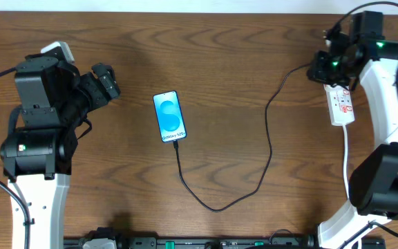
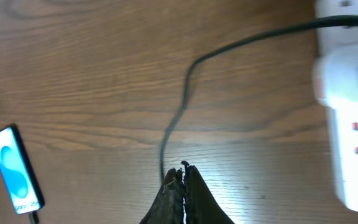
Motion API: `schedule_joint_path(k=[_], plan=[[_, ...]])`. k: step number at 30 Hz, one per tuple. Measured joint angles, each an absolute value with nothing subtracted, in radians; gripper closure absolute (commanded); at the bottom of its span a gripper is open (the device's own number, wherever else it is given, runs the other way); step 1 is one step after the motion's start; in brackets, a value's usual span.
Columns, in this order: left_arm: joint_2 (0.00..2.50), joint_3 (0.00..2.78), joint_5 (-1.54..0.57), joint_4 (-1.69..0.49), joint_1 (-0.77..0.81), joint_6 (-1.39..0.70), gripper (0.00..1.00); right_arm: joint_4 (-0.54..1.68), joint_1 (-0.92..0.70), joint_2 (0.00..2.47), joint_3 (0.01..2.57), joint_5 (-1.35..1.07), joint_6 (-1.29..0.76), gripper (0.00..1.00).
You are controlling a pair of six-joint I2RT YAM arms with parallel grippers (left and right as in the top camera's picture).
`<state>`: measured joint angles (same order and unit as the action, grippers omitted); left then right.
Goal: Plug charger to phone and switch on socket
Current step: 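Move the right gripper to the white power strip at the right back, then position the right gripper over the orange switch beside the white plug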
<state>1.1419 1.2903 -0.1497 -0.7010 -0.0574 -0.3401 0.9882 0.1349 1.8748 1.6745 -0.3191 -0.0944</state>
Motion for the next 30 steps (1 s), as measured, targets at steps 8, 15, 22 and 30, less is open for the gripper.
schedule_joint_path(k=[8,15,22,30], plan=[[1.142,1.290,-0.150,-0.701,-0.057,-0.340,0.07,1.010,0.268,1.875,1.674,-0.321,-0.070,0.99],[1.142,1.290,-0.150,-0.701,-0.057,-0.340,0.07,1.007,0.390,1.875,1.674,-0.321,-0.060,0.99],[1.142,1.290,-0.150,-0.701,-0.057,-0.340,0.06,0.971,0.448,1.906,1.674,-0.337,-0.055,0.99],[1.142,1.290,-0.150,-0.701,-0.057,-0.340,0.06,0.920,0.463,1.986,1.674,-0.353,-0.049,0.99]])
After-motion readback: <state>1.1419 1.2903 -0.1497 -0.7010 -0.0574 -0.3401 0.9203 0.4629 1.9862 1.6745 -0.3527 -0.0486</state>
